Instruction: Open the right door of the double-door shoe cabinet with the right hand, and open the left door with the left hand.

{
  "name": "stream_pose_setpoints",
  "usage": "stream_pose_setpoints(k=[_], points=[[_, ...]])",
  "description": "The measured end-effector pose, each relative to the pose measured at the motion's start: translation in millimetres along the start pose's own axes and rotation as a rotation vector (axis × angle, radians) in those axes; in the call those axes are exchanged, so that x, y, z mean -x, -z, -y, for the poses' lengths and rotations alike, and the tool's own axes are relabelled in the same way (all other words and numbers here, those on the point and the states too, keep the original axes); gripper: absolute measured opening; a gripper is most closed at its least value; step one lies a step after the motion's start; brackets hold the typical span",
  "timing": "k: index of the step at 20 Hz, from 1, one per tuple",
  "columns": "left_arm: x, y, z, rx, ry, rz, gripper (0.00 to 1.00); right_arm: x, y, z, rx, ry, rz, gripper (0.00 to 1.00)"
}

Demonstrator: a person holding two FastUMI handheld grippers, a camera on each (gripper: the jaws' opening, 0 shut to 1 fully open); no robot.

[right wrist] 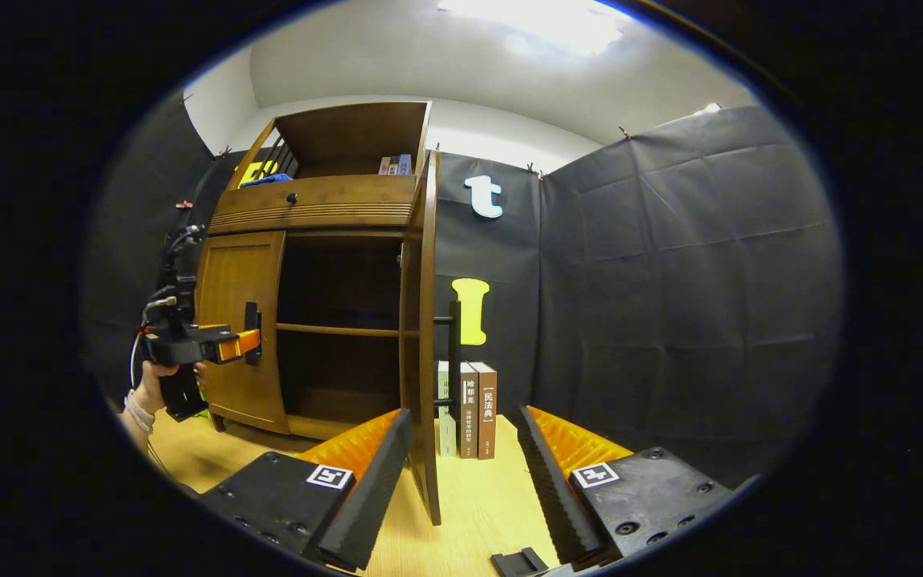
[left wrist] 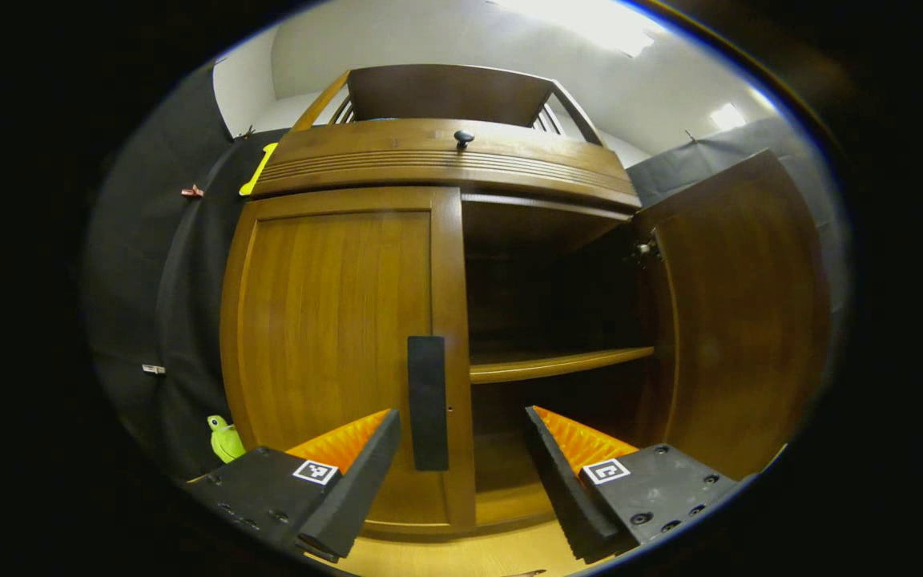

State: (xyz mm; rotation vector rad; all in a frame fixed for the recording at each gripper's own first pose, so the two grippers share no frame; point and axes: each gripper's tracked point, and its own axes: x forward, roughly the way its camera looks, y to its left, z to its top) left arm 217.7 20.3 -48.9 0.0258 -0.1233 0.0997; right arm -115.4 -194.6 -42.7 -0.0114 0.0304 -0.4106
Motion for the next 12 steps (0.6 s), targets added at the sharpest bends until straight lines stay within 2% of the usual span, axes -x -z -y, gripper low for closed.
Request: stream_pose_setpoints(k=[4, 6, 8, 10, 12], points=[[-30, 14, -12, 0.050, -0.024, 0.007, 0.91, -2, 8, 8, 0.032, 0.017, -0.005, 0.84], [-43, 18, -20, 0.074, -0.046, -0.006, 0.84, -2, 10, 7, 0.025, 0.012, -0.008, 0.84], [-52, 24, -27, 0.074, -0.070, -0.022, 0.77, -5, 15, 5, 0.019, -0.001, -0.009, 0.84], [-57, 26, -18, 0.075, -0.034, -0.027, 0.64, -7, 22, 1, 0.003, -0.022, -0.031, 0.84], [-57, 25, -17, 0.031, -0.046, -0.019, 0.49, -11, 28, 2, -0.001, -0.022, -0.050, 0.84]])
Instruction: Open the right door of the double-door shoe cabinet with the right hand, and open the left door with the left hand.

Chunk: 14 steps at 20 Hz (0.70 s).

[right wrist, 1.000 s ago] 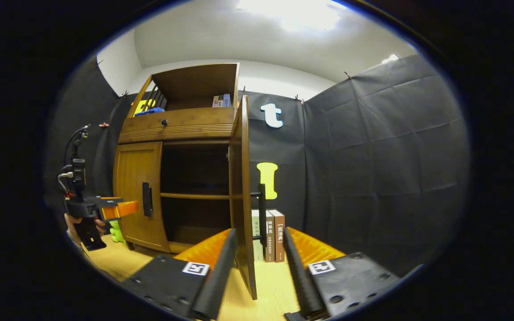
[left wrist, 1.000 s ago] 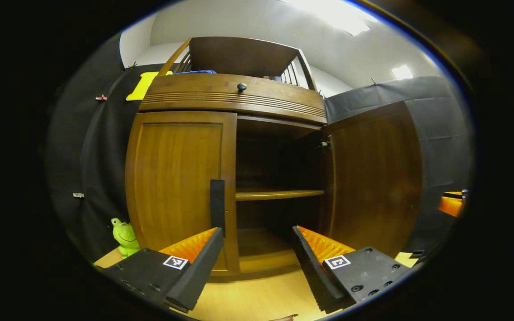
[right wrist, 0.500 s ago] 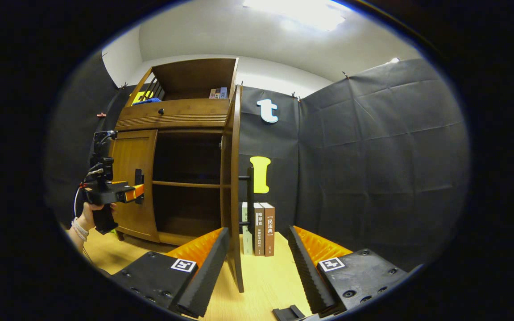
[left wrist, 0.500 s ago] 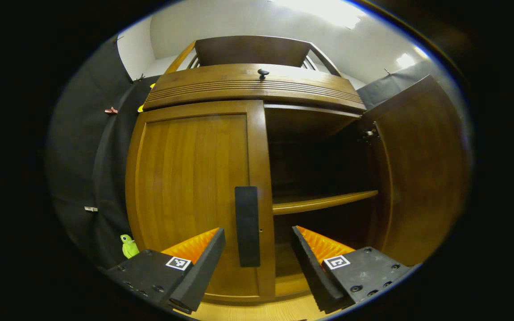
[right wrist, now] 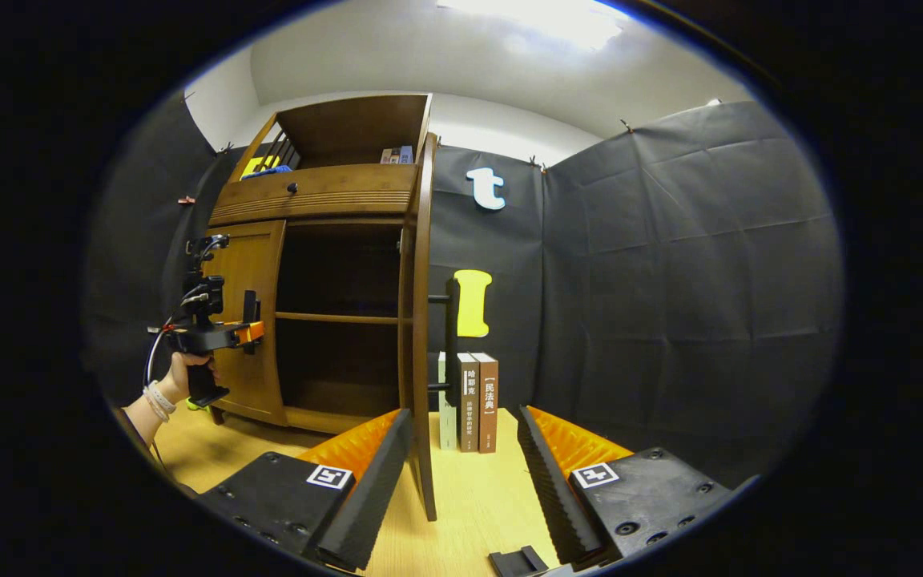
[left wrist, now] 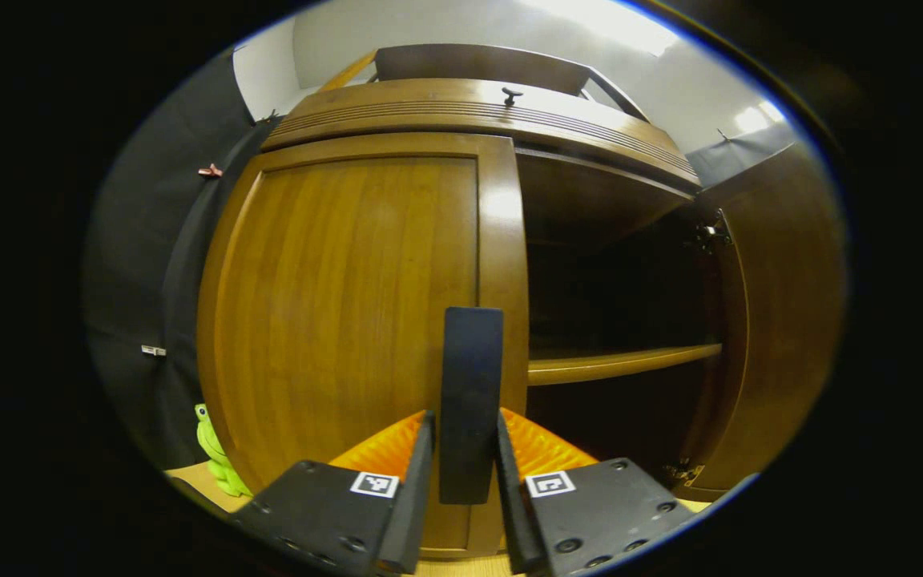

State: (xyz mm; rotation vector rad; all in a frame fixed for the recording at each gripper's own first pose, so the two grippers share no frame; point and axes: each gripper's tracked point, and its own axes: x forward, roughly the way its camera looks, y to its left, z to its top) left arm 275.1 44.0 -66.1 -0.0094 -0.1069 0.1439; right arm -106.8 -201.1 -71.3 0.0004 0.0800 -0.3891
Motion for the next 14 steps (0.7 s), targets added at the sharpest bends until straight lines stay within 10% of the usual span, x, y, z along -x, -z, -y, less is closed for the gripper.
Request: stream_pose_setpoints(k=[5, 14], points=[[4, 4, 0, 0.053, 0.032, -0.030, 0.28, -2, 6, -4, -0.013, -0.007, -0.024, 0.84], [51, -4, -6, 0.046, 0.109, -0.030, 0.29, 2, 3, -39, -0.036, -0.067, -0.032, 0.84]])
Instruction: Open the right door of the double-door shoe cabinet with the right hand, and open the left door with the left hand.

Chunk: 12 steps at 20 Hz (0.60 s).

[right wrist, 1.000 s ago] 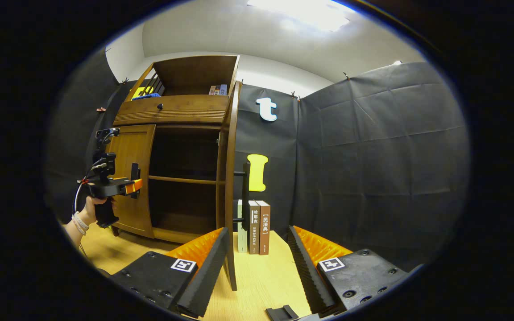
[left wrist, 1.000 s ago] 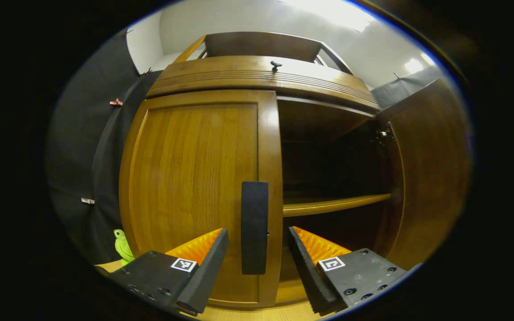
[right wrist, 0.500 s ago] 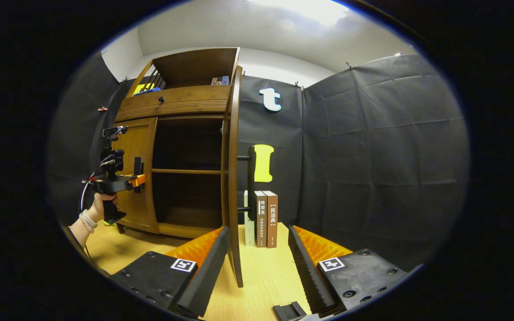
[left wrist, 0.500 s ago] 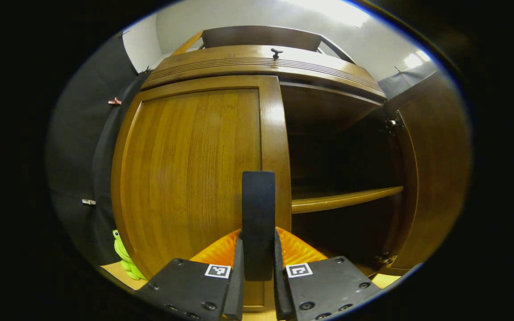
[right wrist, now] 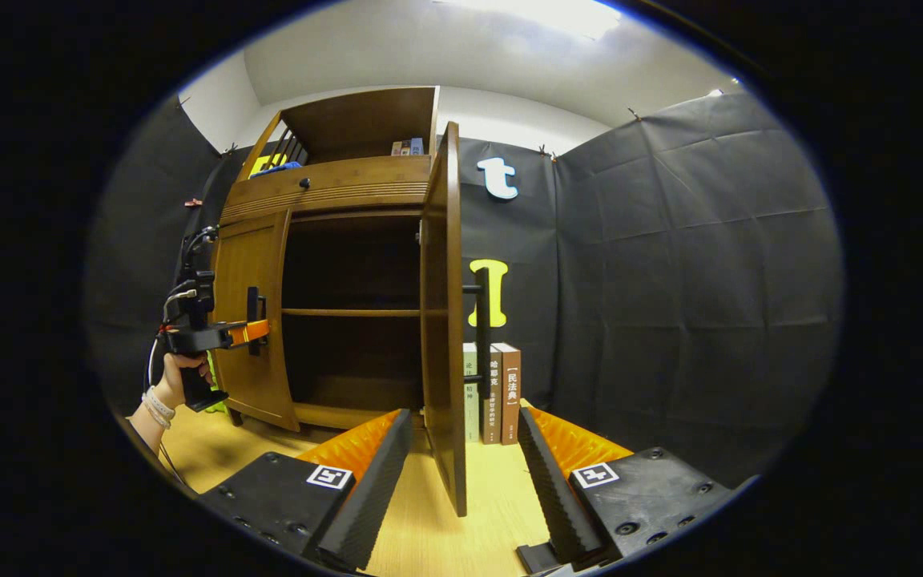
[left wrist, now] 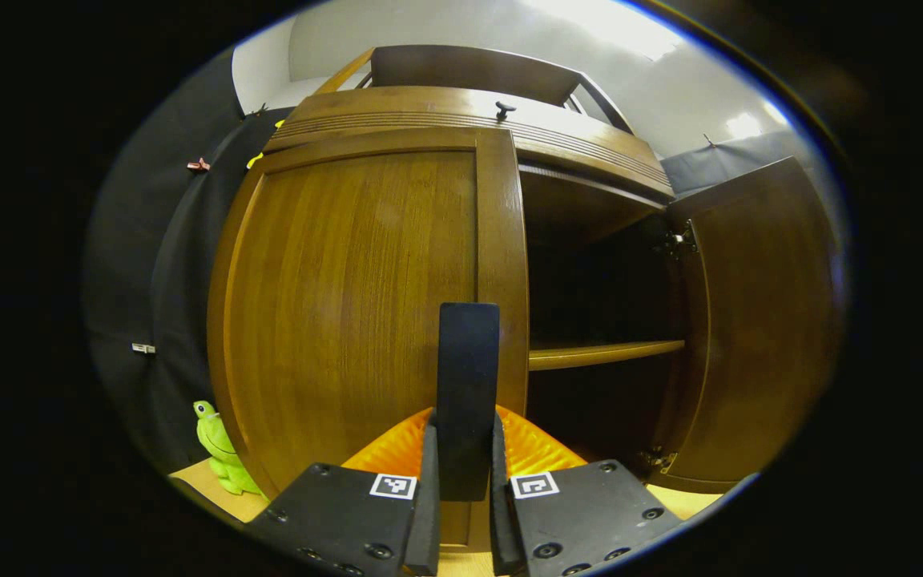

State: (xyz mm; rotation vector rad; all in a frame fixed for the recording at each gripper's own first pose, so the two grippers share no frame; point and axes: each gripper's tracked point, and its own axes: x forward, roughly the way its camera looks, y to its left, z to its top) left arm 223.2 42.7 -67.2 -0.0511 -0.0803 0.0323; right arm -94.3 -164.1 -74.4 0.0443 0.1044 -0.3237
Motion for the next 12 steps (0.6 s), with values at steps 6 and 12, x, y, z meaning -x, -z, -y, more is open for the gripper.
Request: stream_pose_setpoints(k=[6, 12], points=[[45, -6, -9, 0.024, 0.046, -0.001, 0.29, -6, -6, -31, -0.003, -0.058, 0.005, 0.84], [92, -8, -30, 0.016, 0.049, -0.011, 0.27, -13, -2, -74, -0.011, -0.149, 0.011, 0.84]])
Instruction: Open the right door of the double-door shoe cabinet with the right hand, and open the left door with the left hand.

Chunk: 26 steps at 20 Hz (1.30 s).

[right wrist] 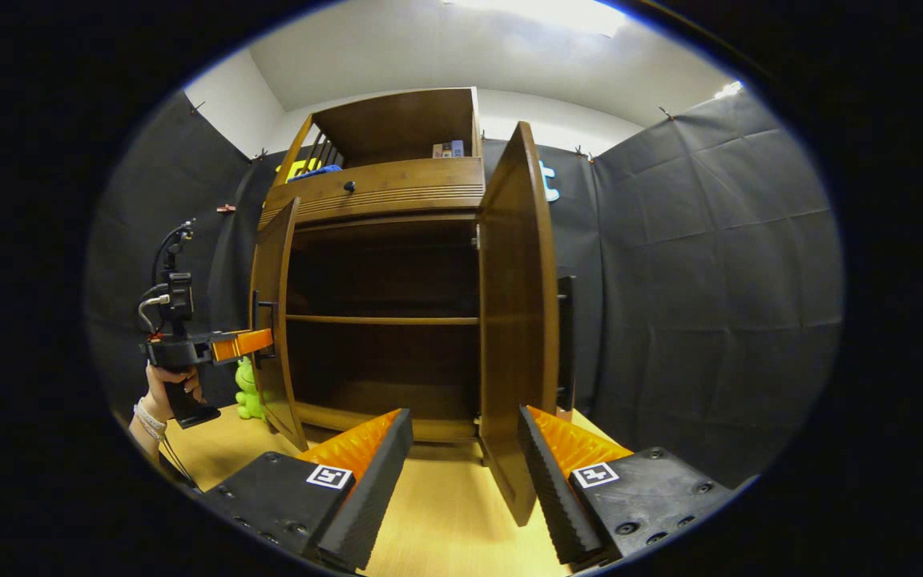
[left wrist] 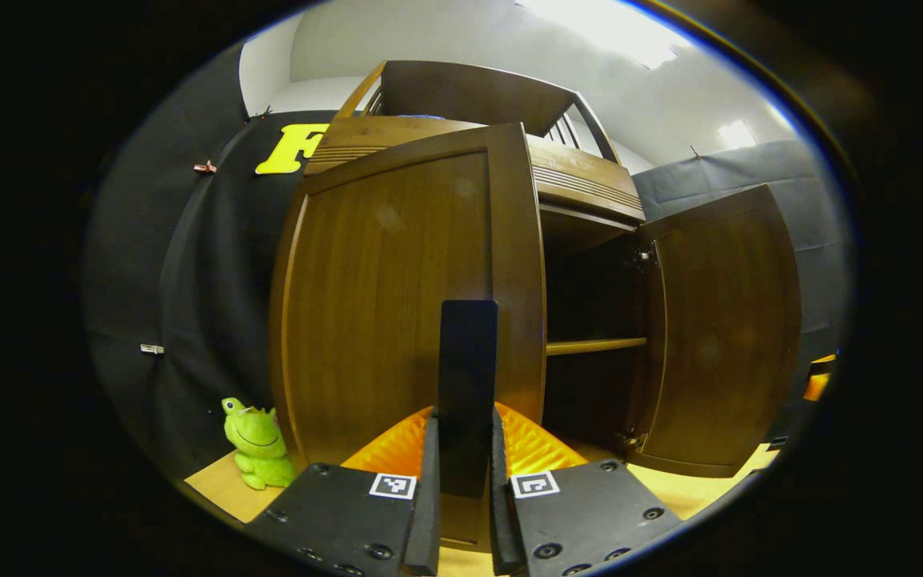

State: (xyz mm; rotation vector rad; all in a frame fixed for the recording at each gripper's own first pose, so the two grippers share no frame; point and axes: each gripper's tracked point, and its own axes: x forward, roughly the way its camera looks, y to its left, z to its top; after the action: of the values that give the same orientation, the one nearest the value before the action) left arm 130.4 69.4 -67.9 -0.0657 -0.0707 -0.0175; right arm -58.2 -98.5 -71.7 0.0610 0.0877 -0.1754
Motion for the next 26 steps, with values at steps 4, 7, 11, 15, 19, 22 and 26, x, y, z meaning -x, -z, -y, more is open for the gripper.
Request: stream_pose_setpoints(k=[4, 7, 11, 15, 19, 22, 26], points=[[32, -5, -19, -0.005, -0.012, -0.011, 0.27, -11, 4, -29, 0.001, -0.067, -0.006, 0.84], [53, -10, -35, -0.018, -0.040, -0.015, 0.29, -15, 2, -49, -0.004, -0.111, 0.000, 0.84], [75, -13, -56, -0.028, -0.083, -0.016, 0.25, -13, 3, -69, -0.003, -0.155, 0.007, 0.84], [91, -16, -77, -0.053, -0.134, -0.016, 0.22, -19, 3, -86, -0.007, -0.188, 0.004, 0.84], [103, -20, -95, -0.059, -0.183, -0.007, 0.18, -19, 3, -101, 0.000, -0.216, 0.006, 0.84], [109, -21, -107, -0.071, -0.211, -0.008, 0.16, -21, 5, -107, 0.004, -0.230, 0.002, 0.84], [117, -24, -121, -0.068, -0.256, -0.011, 0.11, -24, 6, -110, 0.002, -0.239, -0.001, 0.84]])
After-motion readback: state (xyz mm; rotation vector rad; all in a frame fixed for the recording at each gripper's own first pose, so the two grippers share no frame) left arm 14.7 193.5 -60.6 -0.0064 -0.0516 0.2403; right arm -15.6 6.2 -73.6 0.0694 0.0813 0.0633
